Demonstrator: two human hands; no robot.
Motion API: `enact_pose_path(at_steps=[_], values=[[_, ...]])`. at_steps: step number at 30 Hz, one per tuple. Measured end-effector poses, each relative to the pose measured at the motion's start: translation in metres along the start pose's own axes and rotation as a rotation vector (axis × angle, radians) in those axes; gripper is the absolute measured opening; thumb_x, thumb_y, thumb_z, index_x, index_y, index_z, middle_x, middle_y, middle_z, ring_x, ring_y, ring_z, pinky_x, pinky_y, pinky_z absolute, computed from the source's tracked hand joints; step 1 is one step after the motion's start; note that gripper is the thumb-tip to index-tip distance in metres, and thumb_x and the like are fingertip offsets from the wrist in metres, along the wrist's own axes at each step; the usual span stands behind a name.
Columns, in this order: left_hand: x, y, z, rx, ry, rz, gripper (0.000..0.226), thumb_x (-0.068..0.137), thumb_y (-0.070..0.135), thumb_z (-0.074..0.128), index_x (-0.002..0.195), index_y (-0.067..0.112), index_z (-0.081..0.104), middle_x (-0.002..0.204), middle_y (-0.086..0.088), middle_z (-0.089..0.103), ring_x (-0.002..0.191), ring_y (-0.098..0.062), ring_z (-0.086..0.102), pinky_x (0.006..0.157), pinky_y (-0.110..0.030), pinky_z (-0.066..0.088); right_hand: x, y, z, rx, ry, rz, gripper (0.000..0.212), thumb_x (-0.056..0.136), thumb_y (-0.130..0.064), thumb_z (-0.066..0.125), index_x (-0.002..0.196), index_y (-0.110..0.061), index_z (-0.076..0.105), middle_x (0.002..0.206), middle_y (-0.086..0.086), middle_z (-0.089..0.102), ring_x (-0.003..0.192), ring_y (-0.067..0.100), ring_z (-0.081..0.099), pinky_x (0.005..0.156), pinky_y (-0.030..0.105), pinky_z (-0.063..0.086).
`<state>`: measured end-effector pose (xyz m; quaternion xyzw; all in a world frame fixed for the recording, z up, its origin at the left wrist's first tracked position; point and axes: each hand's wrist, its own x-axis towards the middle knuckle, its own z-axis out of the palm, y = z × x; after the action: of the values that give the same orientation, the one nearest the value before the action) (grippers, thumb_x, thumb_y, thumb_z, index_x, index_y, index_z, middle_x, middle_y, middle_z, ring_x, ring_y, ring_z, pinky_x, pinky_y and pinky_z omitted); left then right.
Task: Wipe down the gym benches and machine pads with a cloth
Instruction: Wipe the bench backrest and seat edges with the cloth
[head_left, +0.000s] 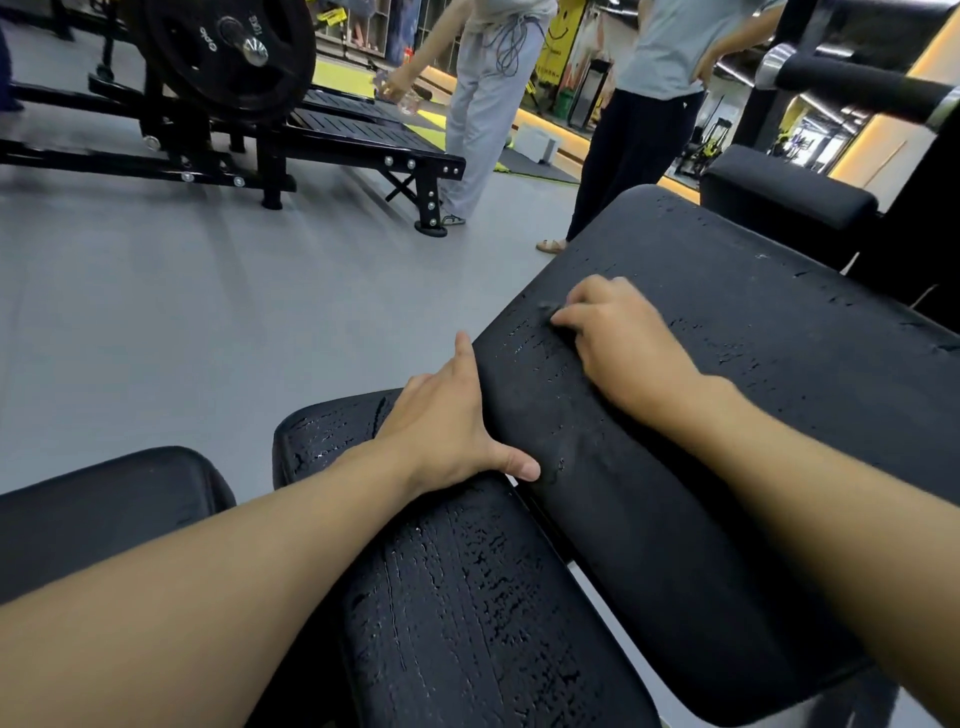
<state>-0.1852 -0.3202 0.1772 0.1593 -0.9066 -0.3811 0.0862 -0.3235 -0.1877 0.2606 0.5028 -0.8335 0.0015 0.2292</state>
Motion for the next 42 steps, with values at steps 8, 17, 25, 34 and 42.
enact_pose_path(at_steps=[8, 17, 25, 34, 42], values=[[0.001, 0.002, 0.0, 0.026, 0.034, 0.024, 0.15, 0.047, 0.067, 0.089, 0.157, 0.018, -0.001, 0.134, -0.004, 0.057, 0.129, -0.033, 0.045, 0.094, -0.036, 0.037, -0.034, -0.021, 0.002, 0.051, -0.093, -0.238, 0.028, 0.08, -0.006, 0.056, 0.099, -0.013, 0.074, 0.099, 0.01, 0.063, 0.078, 0.032, 0.052, 0.071, 0.042, 0.051], [0.002, 0.001, 0.0, 0.032, 0.076, 0.052, 0.12, 0.04, 0.07, 0.088, 0.132, 0.022, 0.028, 0.102, 0.006, 0.057, 0.111, -0.03, 0.053, 0.076, -0.035, 0.035, -0.061, -0.029, -0.005, 0.038, -0.133, -0.22, 0.027, 0.079, -0.002, 0.057, 0.098, -0.012, 0.074, 0.101, 0.008, 0.061, 0.08, 0.031, 0.052, 0.073, 0.043, 0.051], [0.002, 0.0, 0.001, 0.056, 0.096, 0.07, 0.111, 0.042, 0.067, 0.088, 0.127, 0.021, 0.035, 0.098, 0.006, 0.053, 0.107, -0.031, 0.053, 0.076, -0.036, 0.036, -0.083, -0.045, 0.003, 0.041, -0.065, -0.164, 0.027, 0.078, -0.003, 0.055, 0.096, -0.012, 0.072, 0.101, 0.011, 0.059, 0.082, 0.033, 0.052, 0.072, 0.042, 0.051], [0.003, -0.002, 0.001, 0.065, 0.061, 0.085, 0.119, 0.044, 0.075, 0.084, 0.141, 0.027, 0.035, 0.123, 0.009, 0.056, 0.12, -0.029, 0.052, 0.094, -0.041, 0.043, -0.1, -0.036, -0.005, -0.012, 0.037, -0.022, 0.027, 0.074, 0.001, 0.063, 0.097, -0.011, 0.07, 0.097, 0.013, 0.058, 0.078, 0.033, 0.051, 0.068, 0.044, 0.049], [0.003, -0.005, 0.002, 0.102, 0.118, 0.183, 0.12, 0.052, 0.07, 0.083, 0.152, 0.022, 0.036, 0.152, 0.001, 0.031, 0.142, -0.021, 0.026, 0.117, -0.038, 0.025, -0.113, -0.001, -0.027, -0.073, 0.148, 0.128, 0.027, 0.076, 0.007, 0.062, 0.097, -0.006, 0.072, 0.097, 0.014, 0.059, 0.075, 0.033, 0.05, 0.067, 0.041, 0.049]])
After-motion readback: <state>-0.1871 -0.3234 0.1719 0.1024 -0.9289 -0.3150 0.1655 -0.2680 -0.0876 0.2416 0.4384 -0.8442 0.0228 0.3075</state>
